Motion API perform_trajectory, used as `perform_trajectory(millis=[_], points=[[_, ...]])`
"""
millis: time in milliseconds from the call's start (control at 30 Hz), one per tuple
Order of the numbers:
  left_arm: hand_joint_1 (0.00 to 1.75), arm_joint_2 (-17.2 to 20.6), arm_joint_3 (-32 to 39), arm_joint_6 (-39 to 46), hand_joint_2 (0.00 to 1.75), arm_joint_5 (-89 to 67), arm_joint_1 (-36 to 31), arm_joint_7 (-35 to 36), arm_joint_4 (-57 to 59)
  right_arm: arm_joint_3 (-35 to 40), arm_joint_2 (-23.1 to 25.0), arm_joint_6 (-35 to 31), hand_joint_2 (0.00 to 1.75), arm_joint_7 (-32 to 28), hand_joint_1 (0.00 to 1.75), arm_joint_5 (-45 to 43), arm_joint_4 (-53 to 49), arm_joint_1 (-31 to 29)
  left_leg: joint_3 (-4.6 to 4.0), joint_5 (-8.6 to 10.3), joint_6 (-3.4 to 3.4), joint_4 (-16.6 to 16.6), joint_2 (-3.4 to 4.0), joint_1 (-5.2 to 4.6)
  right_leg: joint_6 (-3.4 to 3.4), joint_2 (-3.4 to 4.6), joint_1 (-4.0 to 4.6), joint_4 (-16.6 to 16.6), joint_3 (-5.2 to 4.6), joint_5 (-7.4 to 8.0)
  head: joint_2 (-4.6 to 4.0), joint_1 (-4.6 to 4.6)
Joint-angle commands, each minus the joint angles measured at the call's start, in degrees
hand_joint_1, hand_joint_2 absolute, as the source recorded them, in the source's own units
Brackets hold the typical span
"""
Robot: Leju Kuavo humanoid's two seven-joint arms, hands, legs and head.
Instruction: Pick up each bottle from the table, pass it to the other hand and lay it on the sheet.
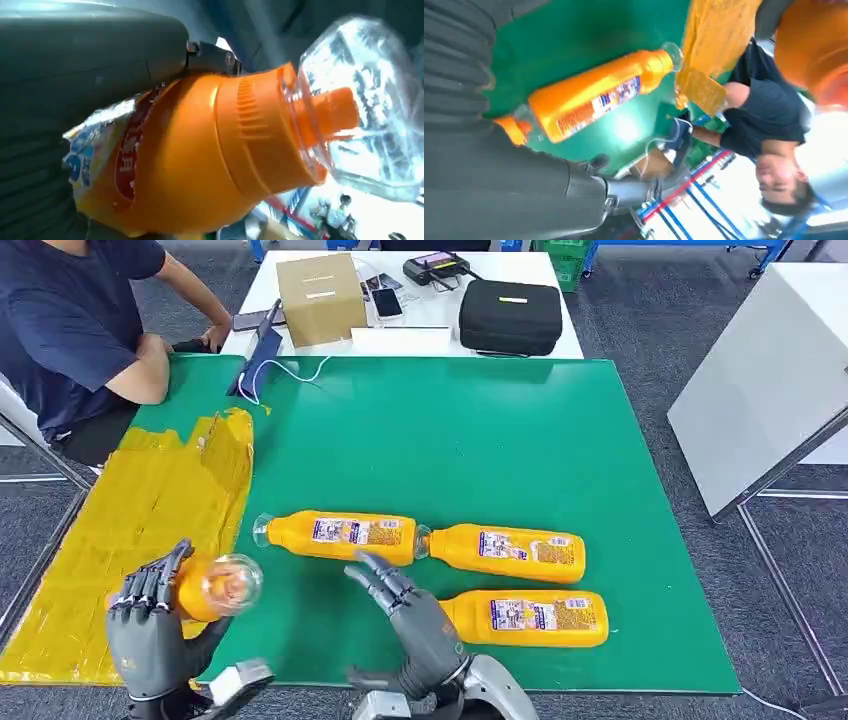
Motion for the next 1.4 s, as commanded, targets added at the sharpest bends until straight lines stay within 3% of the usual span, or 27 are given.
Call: perform_trajectory(millis=[33, 1100, 1233, 1300, 1333, 1400], points=[[1.75, -1.08, 3.65, 40.02, 1.75, -34.53, -4.83, 0.74, 3.79, -9.80, -8.21, 4.32, 1.75, -0.50, 0.00, 1.36, -20.51, 8.60, -0.07, 0.05, 0.03, 0.11, 0.44, 0.06, 0.05, 0.44, 0.07, -0.05, 0.48, 0.22, 0.00, 0.24], [1.75, 0.42, 2.84, 40.34, 1.75, -39.97, -5.31, 3.69, 6.24, -8.94, -8.71, 3.12, 1.75, -0.17, 0.00, 1.18, -19.77, 7.50, -0.02, 0.10, 0.06, 0.04, 0.54, 0.06, 0.06, 0.53, 0.06, -0.09, 0.47, 0.26, 0.00, 0.22], [1.75, 4.89, 8.00, 42.88, 1.75, -53.82, -10.89, 13.45, 18.43, -8.04, -9.60, 4.92, 1.75, -1.52, 0.00, -2.20, -17.49, 3.82, 0.00, 0.18, 0.07, -0.06, 0.56, -0.02, 0.07, 0.53, -0.02, -0.09, 0.43, 0.31, 0.00, 0.22], [1.75, 8.08, 14.99, 42.88, 1.75, -64.81, -15.62, 18.24, 27.11, -6.88, -9.66, 6.44, 1.75, -2.83, 0.00, -4.54, -15.38, 0.67, 0.11, 0.23, 0.03, -0.15, 0.65, -0.01, 0.03, 0.63, -0.01, -0.16, 0.51, 0.38, 0.00, 0.22], [1.75, 11.94, 16.08, 42.64, 1.75, -73.17, -17.17, 23.53, 36.74, -6.06, -10.04, 6.83, 1.75, -3.26, 0.00, -4.95, -14.65, -0.67, 0.06, 0.21, 0.05, -0.11, 0.66, -0.01, 0.05, 0.64, -0.01, -0.12, 0.47, 0.36, 0.00, 0.22], [1.75, 13.39, 16.49, 42.88, 1.75, -71.50, -16.57, 21.82, 37.26, -6.05, -10.32, 6.83, 1.75, -3.35, 0.00, -5.34, -13.95, -1.46, 0.20, 0.23, 0.03, -0.23, 0.75, -0.05, 0.04, 0.72, -0.03, -0.17, 0.55, 0.39, 0.00, 0.22]])
